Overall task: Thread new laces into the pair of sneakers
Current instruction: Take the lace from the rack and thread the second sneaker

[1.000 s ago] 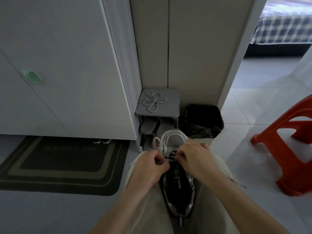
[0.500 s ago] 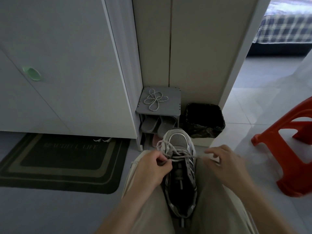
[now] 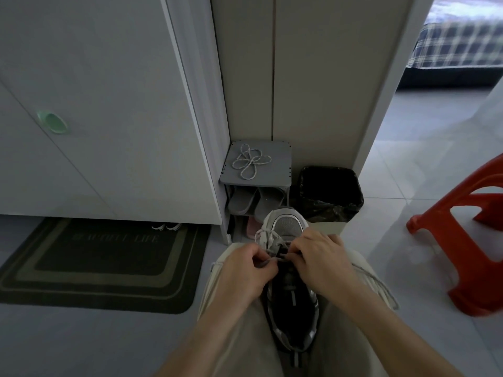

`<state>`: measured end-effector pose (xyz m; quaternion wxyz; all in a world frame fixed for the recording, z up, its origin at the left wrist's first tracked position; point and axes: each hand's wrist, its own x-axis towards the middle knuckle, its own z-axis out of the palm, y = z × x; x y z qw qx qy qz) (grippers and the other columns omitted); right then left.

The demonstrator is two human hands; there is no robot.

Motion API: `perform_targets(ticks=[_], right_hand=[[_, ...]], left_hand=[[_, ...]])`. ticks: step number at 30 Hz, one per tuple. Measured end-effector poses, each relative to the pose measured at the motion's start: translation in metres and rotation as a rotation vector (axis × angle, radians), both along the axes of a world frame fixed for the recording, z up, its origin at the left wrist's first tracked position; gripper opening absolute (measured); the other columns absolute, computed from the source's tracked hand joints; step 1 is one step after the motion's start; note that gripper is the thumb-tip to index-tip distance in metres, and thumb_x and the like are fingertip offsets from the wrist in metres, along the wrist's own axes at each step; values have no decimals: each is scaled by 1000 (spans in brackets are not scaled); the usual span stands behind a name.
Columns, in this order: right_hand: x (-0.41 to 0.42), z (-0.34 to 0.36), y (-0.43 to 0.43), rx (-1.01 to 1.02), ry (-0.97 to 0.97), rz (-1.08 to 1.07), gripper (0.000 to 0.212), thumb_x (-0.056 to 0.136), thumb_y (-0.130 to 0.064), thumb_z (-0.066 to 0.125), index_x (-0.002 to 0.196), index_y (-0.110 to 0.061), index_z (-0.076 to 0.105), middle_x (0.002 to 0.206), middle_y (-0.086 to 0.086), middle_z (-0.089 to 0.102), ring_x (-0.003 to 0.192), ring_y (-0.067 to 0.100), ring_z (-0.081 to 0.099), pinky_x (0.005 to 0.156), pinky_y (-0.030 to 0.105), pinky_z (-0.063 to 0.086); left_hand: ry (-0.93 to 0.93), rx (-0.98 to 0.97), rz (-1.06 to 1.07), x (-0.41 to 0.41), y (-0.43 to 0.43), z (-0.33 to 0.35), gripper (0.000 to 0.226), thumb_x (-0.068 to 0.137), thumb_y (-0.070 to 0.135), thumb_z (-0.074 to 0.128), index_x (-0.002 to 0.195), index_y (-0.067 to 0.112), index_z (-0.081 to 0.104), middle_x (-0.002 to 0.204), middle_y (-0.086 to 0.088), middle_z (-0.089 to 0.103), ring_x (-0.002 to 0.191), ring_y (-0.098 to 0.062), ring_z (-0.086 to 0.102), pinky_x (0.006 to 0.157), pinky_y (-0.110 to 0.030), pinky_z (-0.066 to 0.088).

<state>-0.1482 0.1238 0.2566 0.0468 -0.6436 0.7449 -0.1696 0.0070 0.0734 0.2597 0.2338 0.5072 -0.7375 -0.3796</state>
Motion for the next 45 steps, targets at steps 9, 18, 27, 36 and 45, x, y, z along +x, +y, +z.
perform_targets(ticks=[9, 18, 27, 36, 45], right_hand=[[-33, -6, 30, 39, -79, -108, 6, 88, -33, 59, 85, -31, 64, 89, -14, 52, 88, 9, 56, 81, 26, 26], [-53, -11, 51, 94, -101, -192, 8, 90, -33, 56, 85, -31, 62, 90, -15, 51, 84, 7, 54, 82, 28, 29], [-58, -15, 60, 135, -105, -190, 11, 93, -33, 51, 85, -35, 59, 90, -17, 48, 80, 3, 47, 81, 26, 27], [-63, -18, 66, 167, -129, -208, 12, 94, -32, 50, 84, -40, 53, 90, -19, 46, 81, 3, 47, 82, 25, 27], [-64, -18, 67, 157, -147, -209, 11, 93, -32, 51, 84, -37, 55, 91, -16, 49, 81, 5, 49, 84, 26, 29]], left_hand=[[28, -1, -4, 1, 0, -3, 16, 80, 26, 71, 68, 23, 60, 65, 9, 59, 62, 8, 54, 55, -8, 41], [22, 10, -1, 4, -3, -7, 20, 80, 26, 71, 65, 23, 59, 59, 9, 58, 54, 5, 52, 51, -11, 41], [38, 16, -20, 4, -4, -9, 17, 80, 25, 71, 69, 18, 61, 61, 7, 59, 54, 5, 52, 51, -9, 41], [63, 18, -84, 3, -1, -5, 45, 85, 23, 65, 126, 39, 55, 97, 19, 64, 85, 17, 57, 70, -1, 43], [70, -55, -80, 3, 4, -3, 44, 86, 21, 63, 128, 31, 57, 88, 22, 62, 82, 16, 57, 68, 3, 39]])
